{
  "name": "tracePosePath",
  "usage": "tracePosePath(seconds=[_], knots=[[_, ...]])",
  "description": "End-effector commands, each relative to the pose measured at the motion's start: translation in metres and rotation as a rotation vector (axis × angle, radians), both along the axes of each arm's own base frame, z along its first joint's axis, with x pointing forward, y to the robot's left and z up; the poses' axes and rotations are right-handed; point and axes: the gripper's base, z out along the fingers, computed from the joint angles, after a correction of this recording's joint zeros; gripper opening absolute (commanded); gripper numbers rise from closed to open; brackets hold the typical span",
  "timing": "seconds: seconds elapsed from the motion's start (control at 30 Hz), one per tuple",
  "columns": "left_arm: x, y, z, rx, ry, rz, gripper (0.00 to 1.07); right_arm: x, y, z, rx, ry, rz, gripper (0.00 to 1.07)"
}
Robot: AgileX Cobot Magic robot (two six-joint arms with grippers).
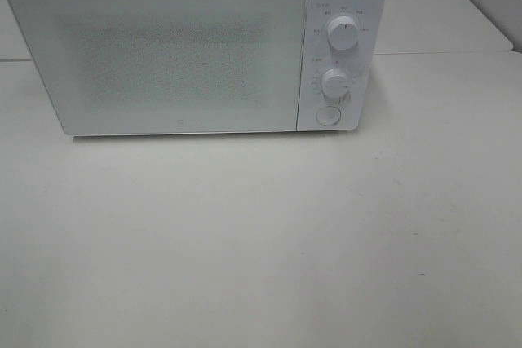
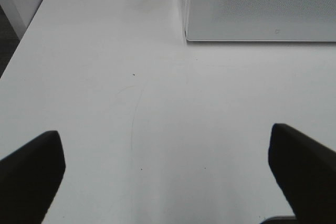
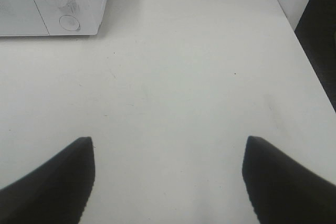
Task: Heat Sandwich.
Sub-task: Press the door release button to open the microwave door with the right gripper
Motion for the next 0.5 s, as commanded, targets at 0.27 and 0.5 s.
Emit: tracePosePath(seconds=[0.27,0.5], knots=[[-0.002,-0.001,0.001,-0.006,-0.03,-0.009,0.98,0.002,-0.001,0.006,-0.02,-0.02,-0.011,0.8],[-0.002,-0.001,0.001,-0.006,-0.03,-0.009,0.98,0.022,-0.001,0.019,-0.048,-0.029,-0.002,0.79]])
